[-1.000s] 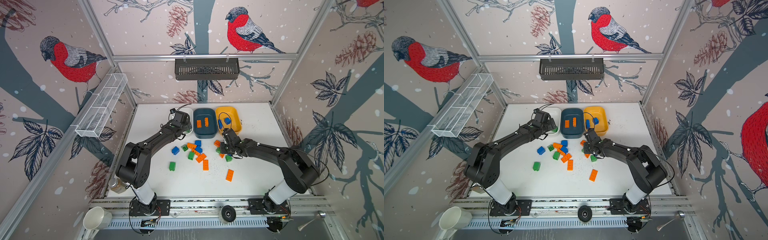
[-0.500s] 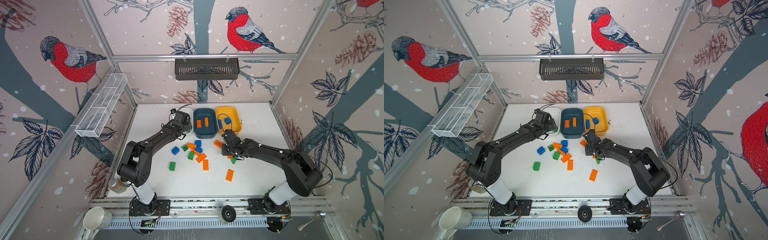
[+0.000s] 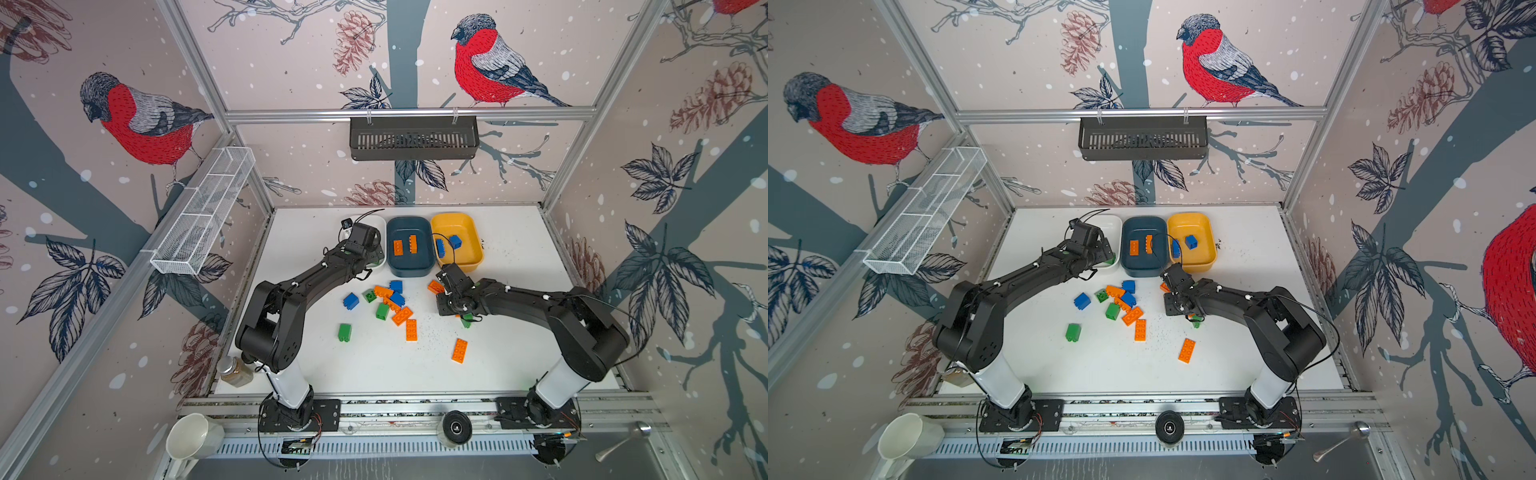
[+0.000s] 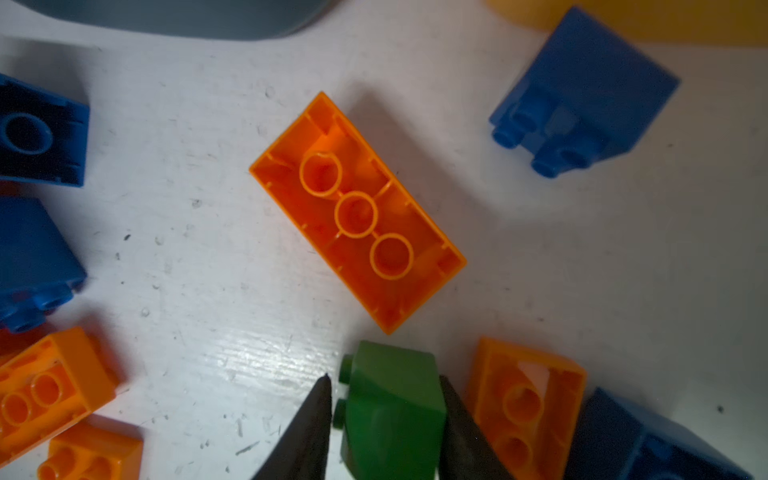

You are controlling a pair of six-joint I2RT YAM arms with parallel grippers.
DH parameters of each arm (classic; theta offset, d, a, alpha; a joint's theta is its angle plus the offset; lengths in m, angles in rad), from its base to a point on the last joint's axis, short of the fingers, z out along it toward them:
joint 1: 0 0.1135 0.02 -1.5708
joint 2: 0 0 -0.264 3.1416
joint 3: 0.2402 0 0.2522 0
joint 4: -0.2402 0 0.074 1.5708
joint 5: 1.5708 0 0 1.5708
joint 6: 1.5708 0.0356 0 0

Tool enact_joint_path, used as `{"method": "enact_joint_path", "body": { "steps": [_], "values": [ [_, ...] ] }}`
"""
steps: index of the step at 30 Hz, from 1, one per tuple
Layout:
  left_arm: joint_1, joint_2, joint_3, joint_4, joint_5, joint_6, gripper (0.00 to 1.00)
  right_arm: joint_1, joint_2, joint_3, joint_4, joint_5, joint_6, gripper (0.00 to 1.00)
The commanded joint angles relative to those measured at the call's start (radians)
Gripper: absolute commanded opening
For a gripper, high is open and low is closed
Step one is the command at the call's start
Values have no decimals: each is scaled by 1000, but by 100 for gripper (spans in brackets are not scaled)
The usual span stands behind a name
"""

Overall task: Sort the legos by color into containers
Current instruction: 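Lift the green brick with the right gripper while the left arm draws back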

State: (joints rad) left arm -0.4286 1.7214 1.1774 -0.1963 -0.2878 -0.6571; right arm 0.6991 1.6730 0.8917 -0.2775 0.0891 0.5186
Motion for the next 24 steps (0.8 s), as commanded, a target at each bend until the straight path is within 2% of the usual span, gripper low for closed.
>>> {"method": "enact_joint_path", "body": {
  "steps": [1, 5, 10, 14, 19, 24],
  "values": [
    [2, -5, -2, -8, -7, -8, 97, 19, 22, 21, -1, 16, -13, 41],
    [2, -14, -4, -10, -20, -13, 97, 40, 74, 61, -48, 101, -12, 39],
    [5, -68, -33, 11, -31, -16, 97, 59, 67, 67, -46, 127, -30, 31],
    [14, -114, -57, 20, -33, -22, 97, 62, 15, 72, 12, 82, -68, 26],
    [34, -178, -114, 33, -43, -50, 97, 65, -35, 108, 144, 9, -122, 25],
    [73, -239, -174, 29, -38, -97, 97, 65, 9, 189, 316, -78, -150, 25]
  ]
}}
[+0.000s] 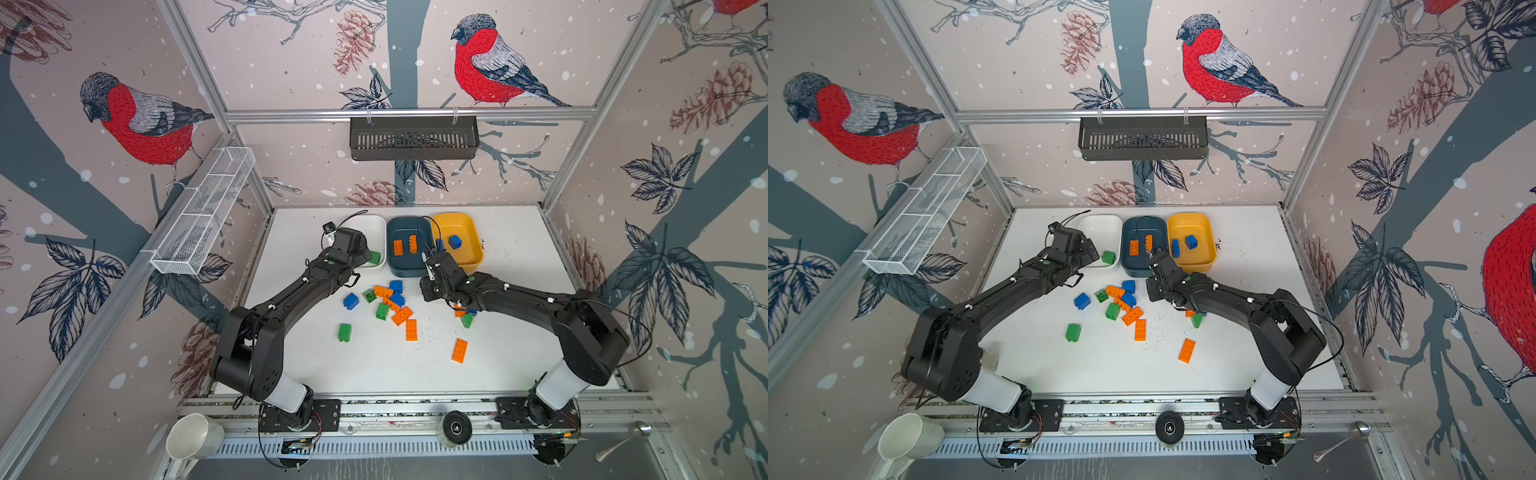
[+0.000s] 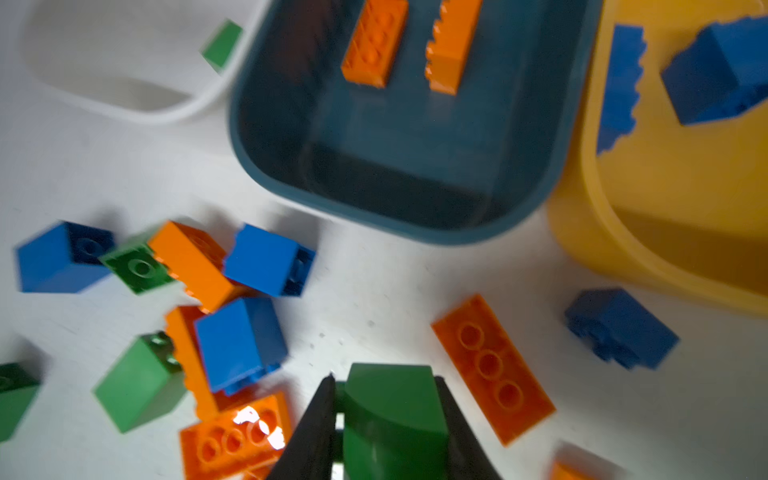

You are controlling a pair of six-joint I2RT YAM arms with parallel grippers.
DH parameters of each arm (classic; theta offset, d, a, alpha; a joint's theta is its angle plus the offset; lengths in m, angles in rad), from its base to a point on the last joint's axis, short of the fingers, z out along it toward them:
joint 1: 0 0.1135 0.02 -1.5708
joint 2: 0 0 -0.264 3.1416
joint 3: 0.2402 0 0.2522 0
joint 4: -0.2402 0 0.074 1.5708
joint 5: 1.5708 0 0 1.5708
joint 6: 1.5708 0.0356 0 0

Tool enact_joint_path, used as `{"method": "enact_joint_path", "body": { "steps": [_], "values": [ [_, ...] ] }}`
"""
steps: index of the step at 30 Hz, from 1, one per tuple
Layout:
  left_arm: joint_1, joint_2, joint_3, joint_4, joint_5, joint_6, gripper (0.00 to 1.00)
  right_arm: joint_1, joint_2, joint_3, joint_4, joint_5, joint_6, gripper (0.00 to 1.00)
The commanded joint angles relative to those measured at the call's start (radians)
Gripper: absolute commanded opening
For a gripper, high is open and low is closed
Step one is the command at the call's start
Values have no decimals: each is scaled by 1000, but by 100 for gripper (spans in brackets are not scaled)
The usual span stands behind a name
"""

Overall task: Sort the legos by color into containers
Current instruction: 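Lift the green brick with the right gripper while the left arm draws back, then drop the green brick in the white container while the left gripper grasps a blue brick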

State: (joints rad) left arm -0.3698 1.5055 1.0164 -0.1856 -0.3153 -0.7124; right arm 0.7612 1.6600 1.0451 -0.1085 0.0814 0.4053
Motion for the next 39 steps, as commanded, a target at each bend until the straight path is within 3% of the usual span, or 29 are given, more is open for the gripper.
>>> {"method": "enact_joint_path", "body": {
  "steps": [1, 7, 15, 17, 21, 23, 29, 39],
  "values": [
    [25, -39, -48, 15, -8, -51, 97, 4, 44, 65, 176, -81, -37, 25],
    [80, -105, -131, -39, 30, -85, 97, 10, 220, 266, 260, -104, -36, 25],
    [84, -136, -217, -105, 78, -87, 97, 7, 529, 613, 255, -98, -84, 27],
    [85, -127, -235, -103, 114, -95, 96, 4, 623, 749, 196, -88, -89, 33],
    [84, -102, -255, -88, 186, -92, 92, 4, 687, 893, 115, -103, -114, 59],
    [84, -90, -265, -81, 219, -83, 90, 6, 651, 874, 121, -121, -144, 68],
    [75, -57, -285, -67, 288, -70, 85, 7, 460, 666, 184, -138, -193, 76],
    [2, 20, -242, -88, 228, -73, 75, 10, 151, 289, 304, -26, -167, 88]
  ]
}}
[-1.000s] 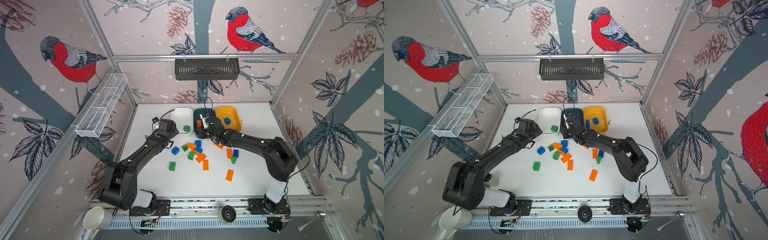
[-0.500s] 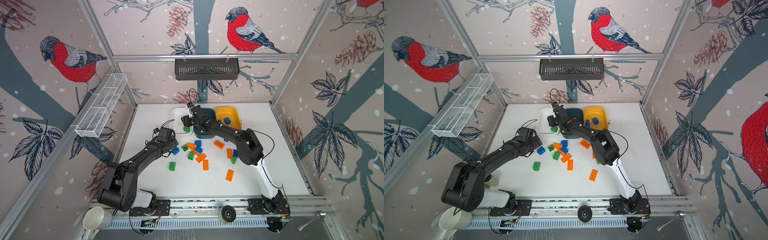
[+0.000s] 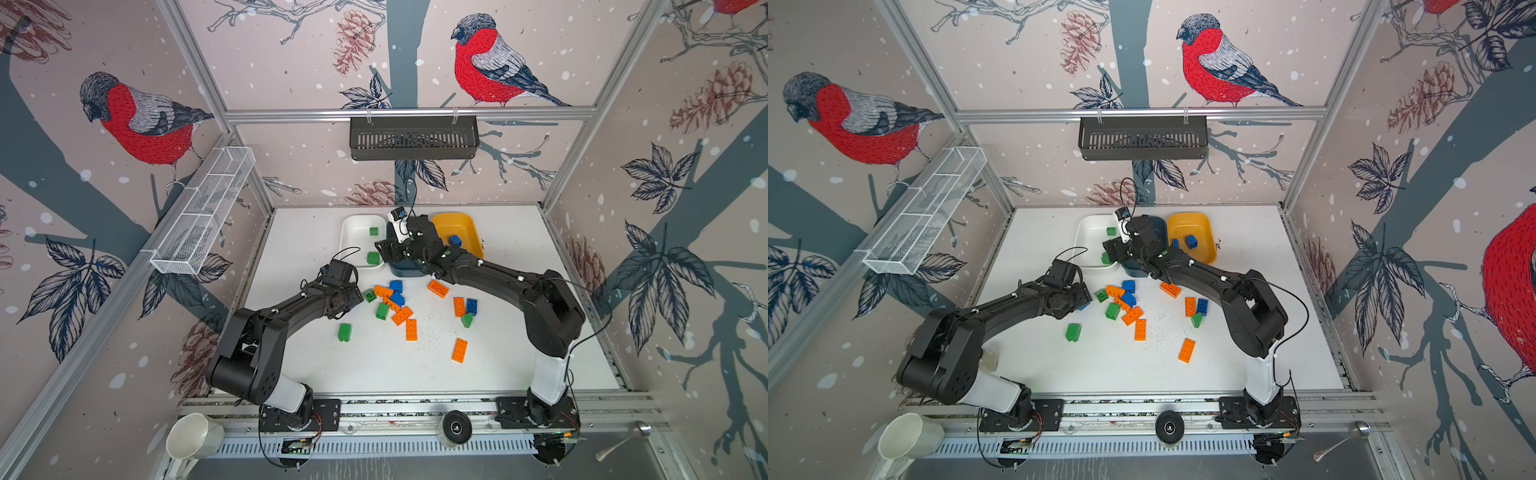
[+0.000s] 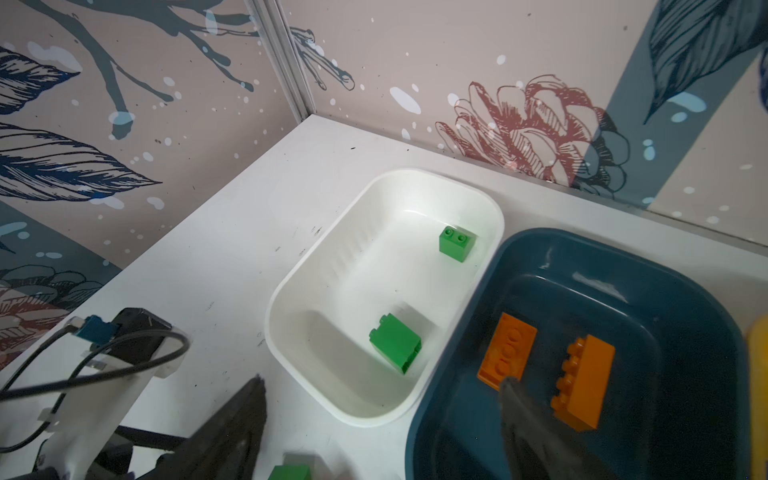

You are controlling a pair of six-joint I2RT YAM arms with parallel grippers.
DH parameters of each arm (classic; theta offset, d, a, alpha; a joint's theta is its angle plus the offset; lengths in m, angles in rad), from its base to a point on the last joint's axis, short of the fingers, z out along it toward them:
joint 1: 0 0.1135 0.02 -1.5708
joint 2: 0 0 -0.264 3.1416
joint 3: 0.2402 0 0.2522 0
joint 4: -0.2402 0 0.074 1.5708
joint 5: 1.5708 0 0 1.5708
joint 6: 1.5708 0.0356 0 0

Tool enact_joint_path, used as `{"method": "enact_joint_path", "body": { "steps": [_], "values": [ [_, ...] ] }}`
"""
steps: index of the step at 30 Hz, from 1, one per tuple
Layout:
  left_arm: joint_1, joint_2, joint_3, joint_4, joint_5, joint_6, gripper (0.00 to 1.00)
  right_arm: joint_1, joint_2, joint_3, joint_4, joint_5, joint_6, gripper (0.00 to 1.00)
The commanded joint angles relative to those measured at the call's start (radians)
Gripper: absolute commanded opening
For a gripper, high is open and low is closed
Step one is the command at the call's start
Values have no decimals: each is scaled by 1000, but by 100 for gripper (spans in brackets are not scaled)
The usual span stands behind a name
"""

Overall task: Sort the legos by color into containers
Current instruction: 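Drop the green brick in the white container while the left gripper grasps a blue brick, then carry the blue brick toward the yellow container with the left gripper while the right withdraws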

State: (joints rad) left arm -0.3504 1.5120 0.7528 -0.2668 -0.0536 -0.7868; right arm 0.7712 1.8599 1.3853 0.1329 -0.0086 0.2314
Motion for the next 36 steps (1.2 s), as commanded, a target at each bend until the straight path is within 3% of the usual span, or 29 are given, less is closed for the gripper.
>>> {"method": "enact_joint_path", "body": {
  "steps": [1, 2, 3, 15, 19, 22, 31, 36],
  "values": [
    [-26, 22, 27, -12, -49, 0, 73, 0, -74, -80, 68, 81, 11, 88],
    [-30, 30, 30, -13, -57, -3, 72, -1, -99, -108, 73, 98, 16, 89],
    [-32, 37, 32, -12, -60, -5, 70, -2, -117, -130, 77, 110, 20, 100],
    [-48, 116, 49, -8, -94, -3, 56, -6, -385, -420, 144, 324, 103, 99],
    [-51, 123, 56, -9, -108, 6, 43, -25, -470, -515, 169, 374, 151, 99],
    [-53, 103, 57, -4, -116, 10, 36, -49, -515, -561, 170, 380, 180, 99],
    [-98, 2, 122, -54, -198, 16, 31, -133, -602, -667, 205, 346, 283, 100],
    [-134, -21, 172, 29, -110, 34, 30, -200, -668, -708, 191, 313, 354, 100]
  ]
}}
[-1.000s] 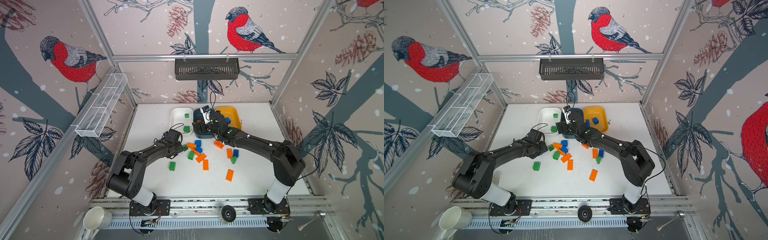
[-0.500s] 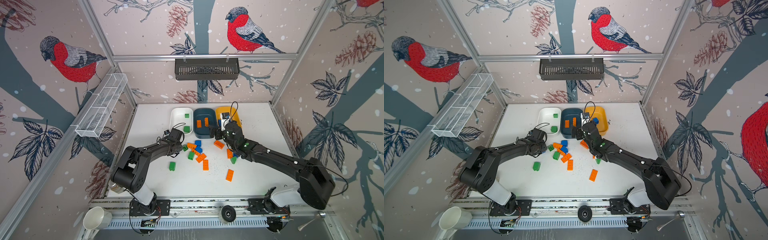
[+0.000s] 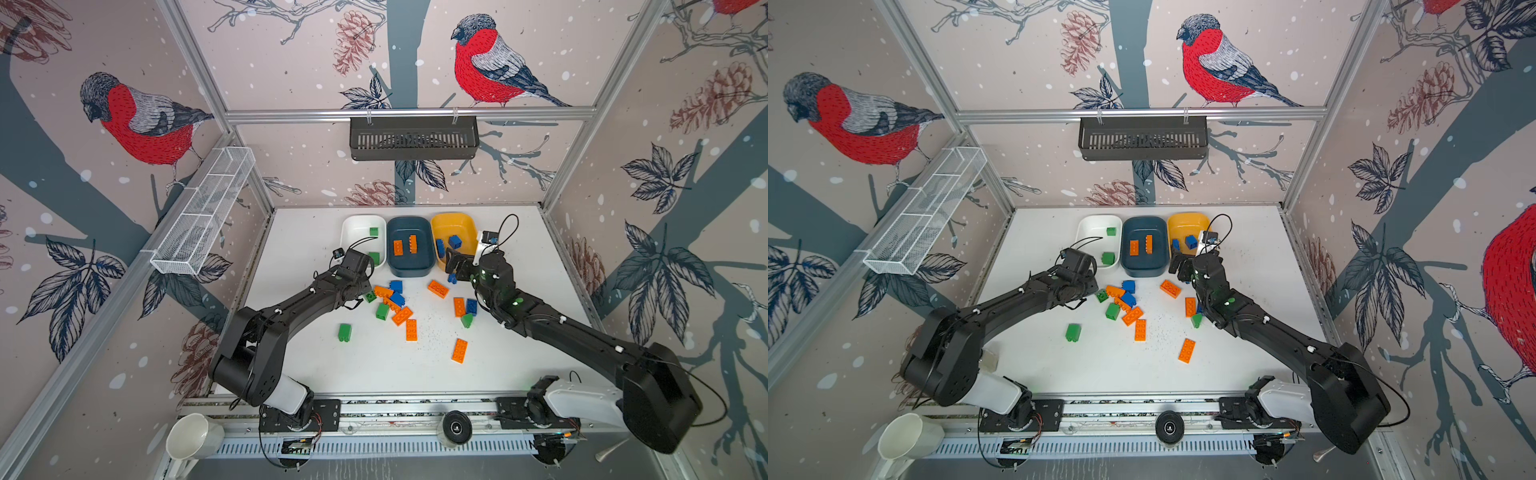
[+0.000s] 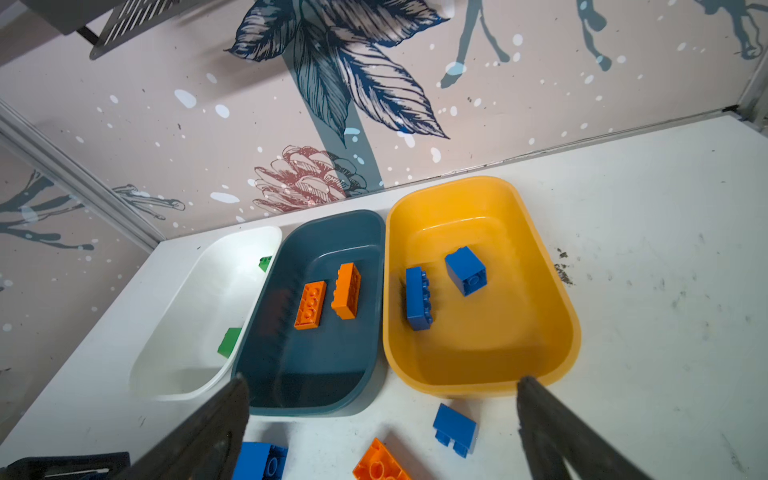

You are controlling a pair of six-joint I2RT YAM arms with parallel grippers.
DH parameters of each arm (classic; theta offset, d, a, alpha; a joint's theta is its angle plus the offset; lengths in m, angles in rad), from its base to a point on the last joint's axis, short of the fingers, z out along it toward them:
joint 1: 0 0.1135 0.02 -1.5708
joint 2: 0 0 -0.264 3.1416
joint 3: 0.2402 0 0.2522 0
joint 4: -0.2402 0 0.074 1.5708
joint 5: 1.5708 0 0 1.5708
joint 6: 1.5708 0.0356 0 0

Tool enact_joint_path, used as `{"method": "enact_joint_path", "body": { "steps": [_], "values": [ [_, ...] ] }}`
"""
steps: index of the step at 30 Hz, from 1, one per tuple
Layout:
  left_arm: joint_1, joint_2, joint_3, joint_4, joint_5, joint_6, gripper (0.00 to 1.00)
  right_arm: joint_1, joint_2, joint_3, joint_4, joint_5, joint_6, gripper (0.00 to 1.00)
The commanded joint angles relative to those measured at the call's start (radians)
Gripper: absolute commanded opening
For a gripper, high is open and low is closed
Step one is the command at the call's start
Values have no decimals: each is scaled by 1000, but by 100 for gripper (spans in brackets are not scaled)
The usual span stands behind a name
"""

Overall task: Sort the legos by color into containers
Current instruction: 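Carry the blue brick toward the yellow container with the left gripper while the right withdraws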

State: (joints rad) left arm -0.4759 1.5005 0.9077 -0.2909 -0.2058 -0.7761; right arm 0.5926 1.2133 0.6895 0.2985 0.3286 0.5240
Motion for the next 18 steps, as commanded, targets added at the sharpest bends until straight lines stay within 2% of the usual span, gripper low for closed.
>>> {"method": "enact_joint_path", "body": {
  "steps": [1, 8, 14, 18],
  "values": [
    [-15, -8, 25, 84, 70, 24, 30, -35, -34, -21, 20, -29, 76, 100],
    [-86, 135, 203, 213, 158, 81, 30, -125, -111, -76, -56, 9, 137, 100],
    [-160, 337, 425, 299, 297, 126, 30, -190, -174, -122, -131, 130, 223, 100],
    [-194, 453, 550, 341, 357, 171, 30, -203, -247, -160, -136, 184, 214, 100]
  ]
}}
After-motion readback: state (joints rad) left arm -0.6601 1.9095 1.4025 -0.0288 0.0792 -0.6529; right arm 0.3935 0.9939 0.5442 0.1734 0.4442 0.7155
